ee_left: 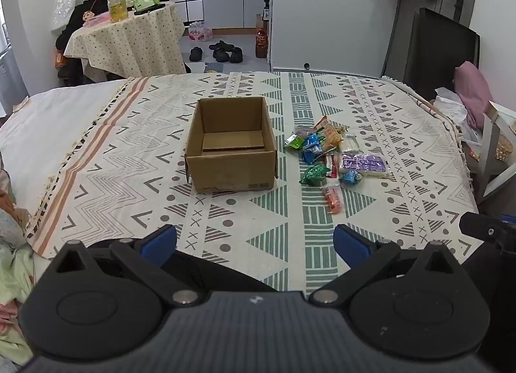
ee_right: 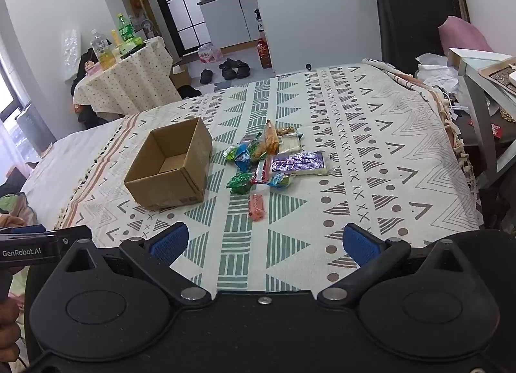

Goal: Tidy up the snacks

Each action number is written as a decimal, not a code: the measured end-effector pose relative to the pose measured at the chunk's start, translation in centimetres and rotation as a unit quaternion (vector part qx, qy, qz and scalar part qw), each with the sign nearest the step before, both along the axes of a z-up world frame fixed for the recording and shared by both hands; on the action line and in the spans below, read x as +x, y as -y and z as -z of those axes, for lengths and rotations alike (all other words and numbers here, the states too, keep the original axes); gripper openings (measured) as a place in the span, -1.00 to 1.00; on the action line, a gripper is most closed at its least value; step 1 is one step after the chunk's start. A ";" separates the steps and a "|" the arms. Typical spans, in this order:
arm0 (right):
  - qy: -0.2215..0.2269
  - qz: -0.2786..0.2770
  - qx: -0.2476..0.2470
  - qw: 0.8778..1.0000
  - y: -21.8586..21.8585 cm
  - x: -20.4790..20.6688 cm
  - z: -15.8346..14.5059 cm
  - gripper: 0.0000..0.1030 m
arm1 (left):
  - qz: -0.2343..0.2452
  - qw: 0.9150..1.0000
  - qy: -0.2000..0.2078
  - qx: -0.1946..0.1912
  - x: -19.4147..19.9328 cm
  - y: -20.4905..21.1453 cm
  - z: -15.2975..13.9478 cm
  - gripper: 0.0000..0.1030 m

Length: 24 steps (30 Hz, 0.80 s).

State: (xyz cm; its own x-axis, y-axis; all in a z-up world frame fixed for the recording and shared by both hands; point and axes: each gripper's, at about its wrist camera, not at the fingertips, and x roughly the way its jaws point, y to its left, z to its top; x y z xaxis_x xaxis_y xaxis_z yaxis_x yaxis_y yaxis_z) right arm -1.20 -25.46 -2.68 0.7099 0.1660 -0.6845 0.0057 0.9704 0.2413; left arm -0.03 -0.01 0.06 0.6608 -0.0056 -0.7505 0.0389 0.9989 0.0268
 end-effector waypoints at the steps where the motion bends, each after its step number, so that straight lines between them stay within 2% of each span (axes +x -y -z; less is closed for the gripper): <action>1: 0.004 0.002 -0.007 1.000 0.0 0.0 0.0 1.00 | 0.000 1.000 0.000 -0.001 0.0 0.0 0.0 1.00; 10: 0.008 -0.001 -0.012 1.000 -0.1 0.1 -0.2 1.00 | -0.011 1.000 0.003 -0.014 0.1 -0.3 -0.2 1.00; 24: 0.012 -0.021 -0.016 1.000 -0.8 0.2 -0.6 1.00 | -0.016 1.000 0.006 -0.014 0.2 -0.8 -0.4 1.00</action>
State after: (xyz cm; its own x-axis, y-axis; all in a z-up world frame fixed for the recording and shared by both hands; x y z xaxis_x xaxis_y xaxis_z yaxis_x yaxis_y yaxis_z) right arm -0.96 -24.66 -2.11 0.7185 0.1746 -0.6733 -0.0401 0.9768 0.2105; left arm 0.13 0.81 0.43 0.6695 -0.0059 -0.7428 0.0077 1.0000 -0.0010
